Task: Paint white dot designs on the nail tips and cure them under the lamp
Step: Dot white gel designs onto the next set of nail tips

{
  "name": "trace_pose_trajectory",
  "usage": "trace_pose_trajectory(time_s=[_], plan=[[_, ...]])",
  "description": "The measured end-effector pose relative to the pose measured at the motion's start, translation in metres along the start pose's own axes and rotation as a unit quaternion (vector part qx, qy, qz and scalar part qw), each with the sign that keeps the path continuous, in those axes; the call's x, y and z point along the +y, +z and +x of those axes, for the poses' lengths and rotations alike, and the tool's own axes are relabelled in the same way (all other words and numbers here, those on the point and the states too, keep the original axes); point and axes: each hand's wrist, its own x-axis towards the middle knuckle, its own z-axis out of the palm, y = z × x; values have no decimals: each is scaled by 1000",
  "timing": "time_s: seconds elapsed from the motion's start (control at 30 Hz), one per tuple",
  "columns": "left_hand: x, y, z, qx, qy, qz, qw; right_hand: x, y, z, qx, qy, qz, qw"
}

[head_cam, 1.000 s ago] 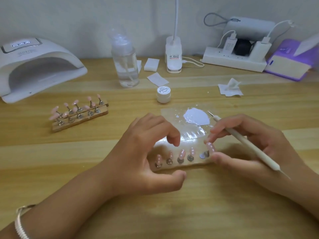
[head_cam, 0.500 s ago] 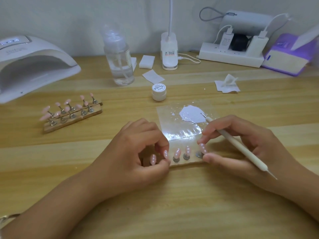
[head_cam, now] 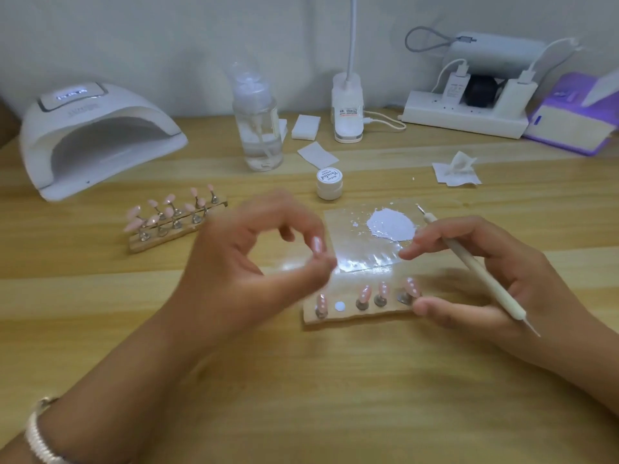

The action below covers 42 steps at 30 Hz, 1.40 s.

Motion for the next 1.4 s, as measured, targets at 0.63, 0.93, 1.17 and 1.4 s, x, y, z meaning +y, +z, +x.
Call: trace_pose_trajectory(time_s=[0.63, 0.93, 1.17, 1.4], plan=[[-15, -10, -37, -106, -145, 17, 984, -28, 61, 43, -130, -90, -219, 963], [-18, -10, -32, -115, -144, 33, 982, -26, 52, 44, -116, -80, -210, 968], [-20, -7, -29, -113, -152, 49, 981, -19, 50, 41, -110, -87, -240, 961], [-16, -3, -23, -112, -164, 58, 978, -16, 51, 38, -109, -89, -236, 961]])
